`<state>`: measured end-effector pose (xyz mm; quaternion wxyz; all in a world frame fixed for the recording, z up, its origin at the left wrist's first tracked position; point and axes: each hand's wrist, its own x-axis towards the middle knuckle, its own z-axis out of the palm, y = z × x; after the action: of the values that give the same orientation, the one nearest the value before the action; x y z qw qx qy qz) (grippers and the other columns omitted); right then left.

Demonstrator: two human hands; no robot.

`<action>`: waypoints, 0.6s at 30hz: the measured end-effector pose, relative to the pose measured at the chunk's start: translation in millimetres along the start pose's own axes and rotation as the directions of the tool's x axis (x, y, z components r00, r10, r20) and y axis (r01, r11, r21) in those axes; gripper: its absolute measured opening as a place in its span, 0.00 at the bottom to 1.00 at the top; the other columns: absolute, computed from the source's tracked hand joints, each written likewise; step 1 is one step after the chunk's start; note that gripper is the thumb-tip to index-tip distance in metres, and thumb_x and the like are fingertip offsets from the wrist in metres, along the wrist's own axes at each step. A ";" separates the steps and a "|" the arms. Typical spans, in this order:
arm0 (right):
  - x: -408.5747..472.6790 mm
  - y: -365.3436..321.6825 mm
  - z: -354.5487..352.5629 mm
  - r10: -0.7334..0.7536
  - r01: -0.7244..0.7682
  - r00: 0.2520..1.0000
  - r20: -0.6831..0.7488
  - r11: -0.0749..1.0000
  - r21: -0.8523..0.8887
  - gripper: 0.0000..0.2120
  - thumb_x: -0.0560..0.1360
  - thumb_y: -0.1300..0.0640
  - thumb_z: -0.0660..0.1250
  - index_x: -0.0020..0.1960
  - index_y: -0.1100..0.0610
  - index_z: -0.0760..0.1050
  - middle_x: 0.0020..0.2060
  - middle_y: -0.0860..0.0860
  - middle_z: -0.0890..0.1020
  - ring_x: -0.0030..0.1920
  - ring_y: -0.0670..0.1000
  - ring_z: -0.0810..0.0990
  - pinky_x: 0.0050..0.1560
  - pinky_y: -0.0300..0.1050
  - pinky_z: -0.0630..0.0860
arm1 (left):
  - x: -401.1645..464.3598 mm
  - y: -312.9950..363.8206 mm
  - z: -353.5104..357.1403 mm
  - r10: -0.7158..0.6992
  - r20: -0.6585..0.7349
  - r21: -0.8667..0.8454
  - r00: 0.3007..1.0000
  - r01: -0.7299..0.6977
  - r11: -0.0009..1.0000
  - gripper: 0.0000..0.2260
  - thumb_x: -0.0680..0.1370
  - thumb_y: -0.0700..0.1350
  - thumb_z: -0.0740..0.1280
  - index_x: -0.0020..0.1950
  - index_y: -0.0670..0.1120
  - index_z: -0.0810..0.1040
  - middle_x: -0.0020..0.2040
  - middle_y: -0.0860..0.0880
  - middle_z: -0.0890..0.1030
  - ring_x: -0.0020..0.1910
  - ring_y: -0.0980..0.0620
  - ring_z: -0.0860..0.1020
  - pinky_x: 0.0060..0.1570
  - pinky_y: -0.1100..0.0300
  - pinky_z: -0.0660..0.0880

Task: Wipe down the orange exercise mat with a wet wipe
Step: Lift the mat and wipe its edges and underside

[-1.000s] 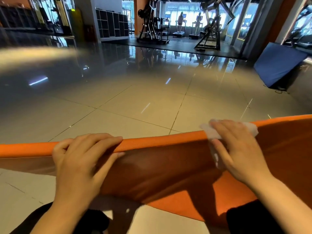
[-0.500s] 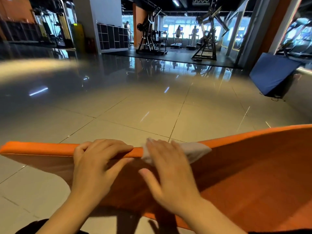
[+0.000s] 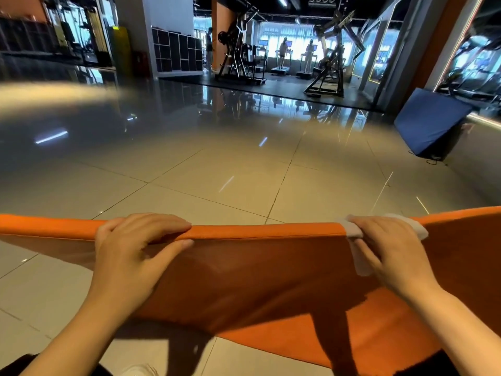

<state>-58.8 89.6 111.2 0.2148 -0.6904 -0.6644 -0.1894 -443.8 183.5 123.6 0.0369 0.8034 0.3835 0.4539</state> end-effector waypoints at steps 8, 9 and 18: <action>23.3 -72.7 -18.4 0.042 -0.022 0.965 -0.257 0.997 0.078 0.11 0.74 0.53 0.67 0.54 0.54 0.81 0.45 0.50 0.85 0.46 0.56 0.82 0.50 0.51 0.71 | 5.1 42.6 34.0 0.219 -0.203 0.192 0.954 -0.181 0.965 0.15 0.75 0.53 0.66 0.58 0.48 0.83 0.59 0.55 0.79 0.65 0.50 0.74 0.72 0.43 0.54; 25.9 -81.8 -18.9 0.040 -0.018 0.961 -0.275 0.997 0.081 0.11 0.73 0.54 0.68 0.54 0.54 0.81 0.45 0.50 0.85 0.46 0.55 0.82 0.50 0.49 0.69 | 7.8 46.9 42.9 0.211 -0.183 0.171 0.960 -0.180 0.969 0.17 0.76 0.54 0.66 0.60 0.48 0.82 0.60 0.53 0.80 0.66 0.50 0.73 0.72 0.40 0.53; 0.4 -115.9 -10.5 -0.172 0.164 0.964 -0.205 0.985 -0.052 0.33 0.63 0.62 0.74 0.68 0.60 0.74 0.55 0.54 0.81 0.53 0.56 0.78 0.57 0.49 0.67 | 35.1 47.5 71.5 0.268 -0.045 0.093 0.962 -0.263 0.960 0.14 0.77 0.53 0.63 0.55 0.48 0.84 0.50 0.49 0.82 0.52 0.51 0.76 0.63 0.51 0.66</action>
<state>-174.3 87.1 125.4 0.2544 -0.6115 -0.6909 -0.2899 -351.7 193.6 125.8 -0.0702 0.8352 0.2924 0.4605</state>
